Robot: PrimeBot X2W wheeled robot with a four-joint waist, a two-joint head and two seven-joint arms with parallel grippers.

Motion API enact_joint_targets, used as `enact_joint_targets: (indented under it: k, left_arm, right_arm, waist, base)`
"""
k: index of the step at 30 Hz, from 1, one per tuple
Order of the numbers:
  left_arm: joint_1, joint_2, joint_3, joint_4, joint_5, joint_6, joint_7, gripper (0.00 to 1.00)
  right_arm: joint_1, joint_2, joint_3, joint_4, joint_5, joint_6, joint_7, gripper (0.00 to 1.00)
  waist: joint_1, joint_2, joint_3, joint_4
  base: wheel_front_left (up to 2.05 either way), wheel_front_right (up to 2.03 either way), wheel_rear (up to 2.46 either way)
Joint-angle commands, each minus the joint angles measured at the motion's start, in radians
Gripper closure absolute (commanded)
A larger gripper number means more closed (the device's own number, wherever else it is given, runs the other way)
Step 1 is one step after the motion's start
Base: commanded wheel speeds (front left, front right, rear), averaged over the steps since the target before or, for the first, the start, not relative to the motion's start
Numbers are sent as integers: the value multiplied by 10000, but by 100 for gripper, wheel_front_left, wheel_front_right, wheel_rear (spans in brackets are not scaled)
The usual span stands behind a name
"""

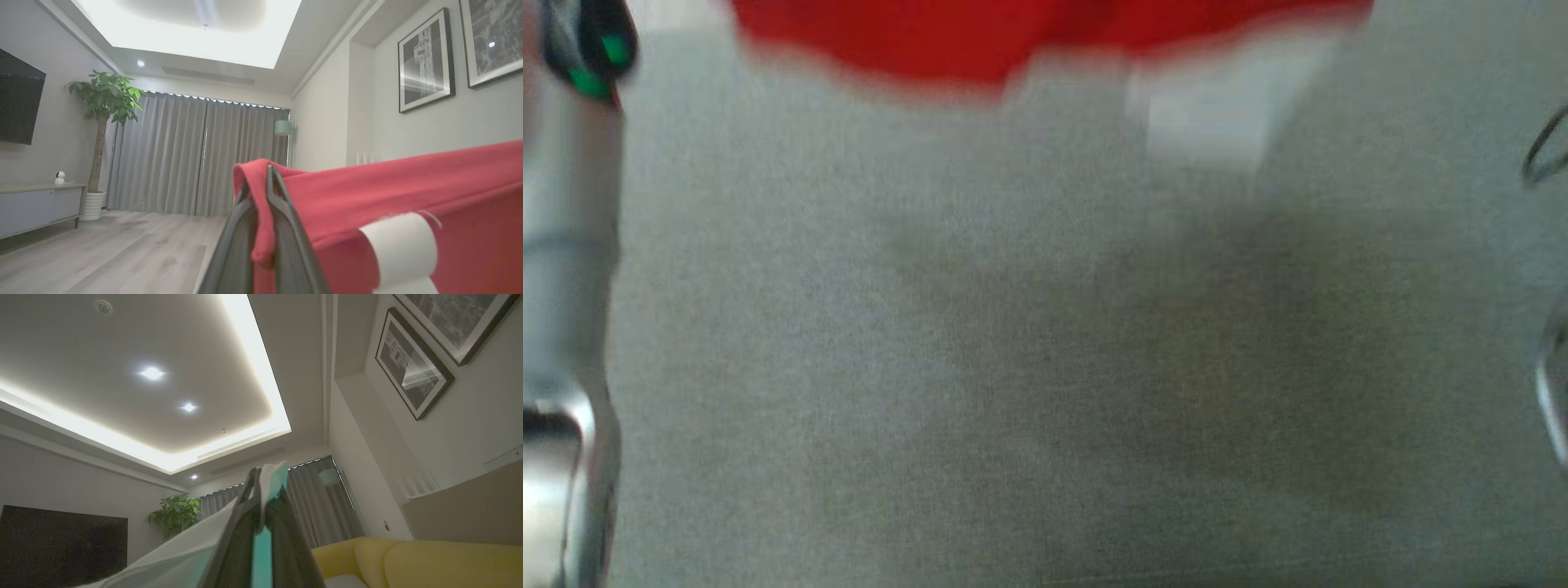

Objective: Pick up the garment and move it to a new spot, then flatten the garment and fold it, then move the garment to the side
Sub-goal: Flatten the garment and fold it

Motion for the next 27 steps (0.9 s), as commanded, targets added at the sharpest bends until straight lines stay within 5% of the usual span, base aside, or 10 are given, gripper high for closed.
enact_joint_targets:
  k: [1, 5, 10, 19, 27]
  left_arm:
    - [-743, 431, 463, -182, 17, 145, -88, 100]
    - [-1013, 99, 957, 64, 101, 38, -206, 100]
    - [506, -279, 1613, 392, 242, -272, -212, 100]
    - [5295, -1814, 3172, 1382, 82, -889, -214, 100]
    - [7815, -2272, 3923, 1675, 237, -1071, -215, 100]
  right_arm:
    - [-635, 137, -200, -347, -176, 65, -25, 100]
    - [-1092, 443, -668, -126, -614, 65, -25, 100]
    - [102, 615, -441, 390, -118, 65, -25, 100]
    - [5372, 456, 455, 39, 2193, 65, -25, 100]
    - [9468, 353, 1063, -1572, 3192, 65, -25, 100]
  waist:
    - [-4, 0, 539, 101]
    - [-4, 0, 738, 176]
    - [-4, 0, 884, 133]
    - [-4, 0, 579, -14]
    - [-4, 0, -314, -374]
  base:
    - [0, 0, 0]
    - [0, 0, 0]
    - [0, 0, 0]
    - [0, 0, 0]
    - [0, 0, 0]
